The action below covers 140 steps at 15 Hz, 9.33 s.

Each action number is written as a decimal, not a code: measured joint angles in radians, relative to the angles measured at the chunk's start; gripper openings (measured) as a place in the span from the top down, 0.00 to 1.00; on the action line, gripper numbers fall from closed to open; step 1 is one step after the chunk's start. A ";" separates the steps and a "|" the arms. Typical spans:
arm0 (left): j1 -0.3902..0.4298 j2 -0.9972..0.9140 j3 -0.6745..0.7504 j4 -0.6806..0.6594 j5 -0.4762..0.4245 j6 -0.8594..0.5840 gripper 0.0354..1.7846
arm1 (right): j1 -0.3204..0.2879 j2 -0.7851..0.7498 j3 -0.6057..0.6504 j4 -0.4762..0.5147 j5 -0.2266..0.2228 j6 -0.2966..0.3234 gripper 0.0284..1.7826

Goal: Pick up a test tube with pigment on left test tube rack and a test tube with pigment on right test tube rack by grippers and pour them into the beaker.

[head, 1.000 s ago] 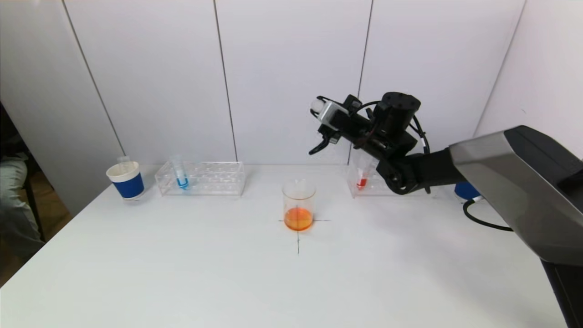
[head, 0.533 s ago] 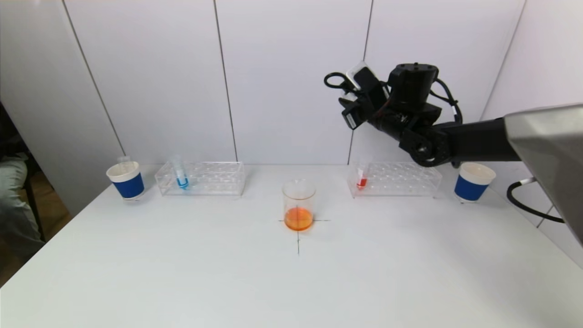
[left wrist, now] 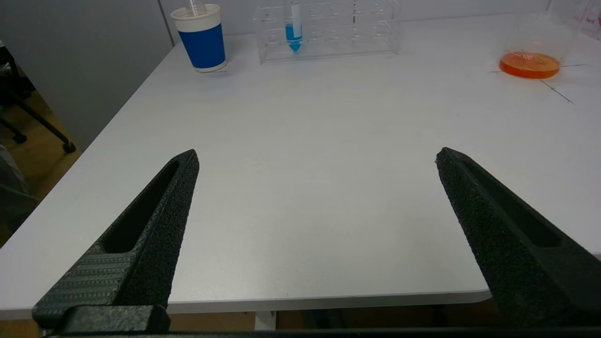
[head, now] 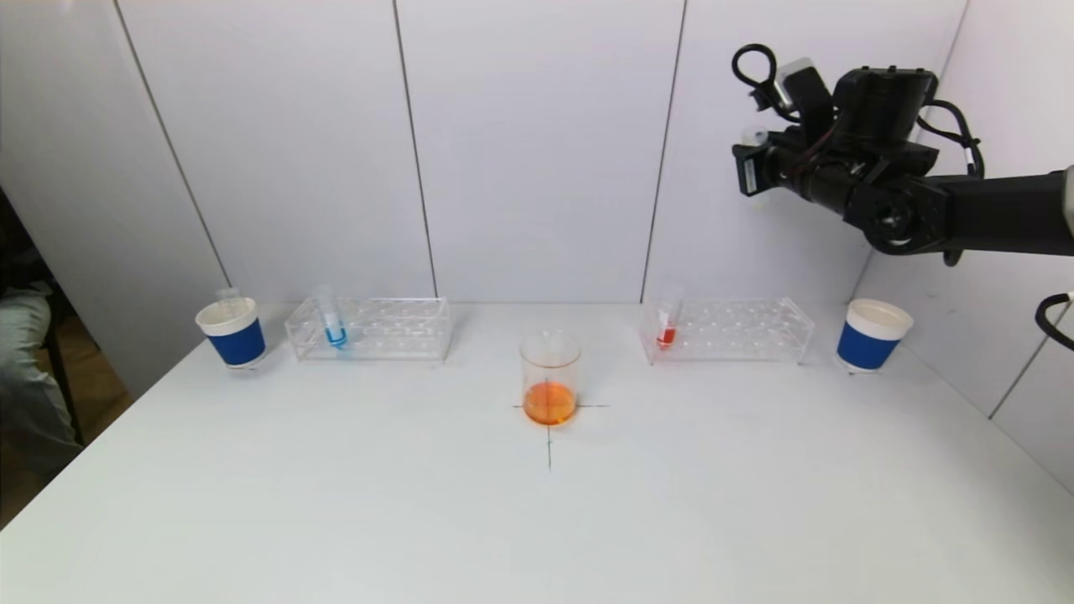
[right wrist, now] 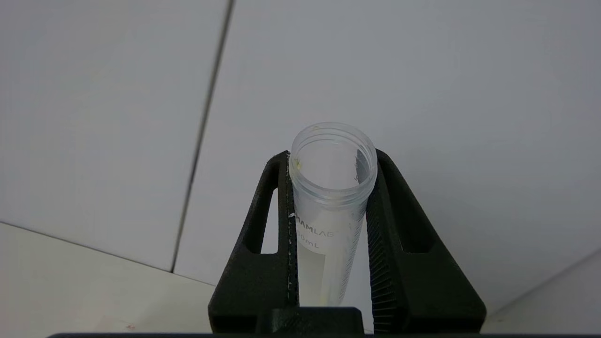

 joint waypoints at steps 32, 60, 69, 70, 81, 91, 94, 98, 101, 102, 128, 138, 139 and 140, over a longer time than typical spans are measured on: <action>0.000 0.000 0.000 0.000 0.000 0.000 0.01 | -0.345 0.022 0.352 -0.119 -0.001 0.287 0.74; 0.000 0.000 0.000 0.000 0.000 0.000 0.01 | -0.374 0.063 0.569 -0.349 0.004 0.286 0.74; 0.000 0.000 0.000 0.000 0.000 0.000 0.01 | -0.373 0.061 0.569 -0.349 0.009 0.285 0.62; 0.000 0.000 0.000 0.000 0.000 0.000 0.01 | -0.373 0.061 0.569 -0.349 0.009 0.285 0.56; 0.000 0.000 0.000 0.000 0.000 0.000 0.01 | -0.343 -0.037 0.596 -0.332 0.008 0.277 0.01; 0.000 0.000 0.000 0.000 0.000 0.000 0.01 | -0.101 -0.674 1.125 -0.346 -0.029 0.275 0.01; 0.000 0.000 0.000 0.000 0.000 0.000 0.01 | -0.089 -0.900 1.306 -0.347 -0.064 0.280 0.01; 0.000 0.000 0.000 0.000 0.000 0.000 0.01 | -0.105 -1.177 1.493 -0.335 -0.079 0.278 0.01; 0.000 0.000 0.000 0.000 0.000 0.000 0.01 | -0.123 -1.371 1.608 -0.303 -0.081 0.277 0.01; 0.000 0.000 0.000 0.000 0.000 0.000 0.01 | -0.126 -1.442 1.637 -0.268 -0.081 0.277 0.01; 0.000 0.000 0.000 0.000 0.000 0.000 0.01 | -0.117 -2.175 1.781 0.388 0.017 0.388 0.01; 0.000 0.000 0.000 0.000 0.000 0.000 0.01 | -0.117 -2.175 1.781 0.390 0.015 0.390 0.01; 0.000 0.000 0.000 0.000 0.000 0.000 0.01 | -0.117 -2.175 1.781 0.390 0.015 0.391 0.01; 0.000 0.000 0.000 0.000 0.000 0.000 0.01 | -0.117 -2.175 1.781 0.390 0.015 0.391 0.01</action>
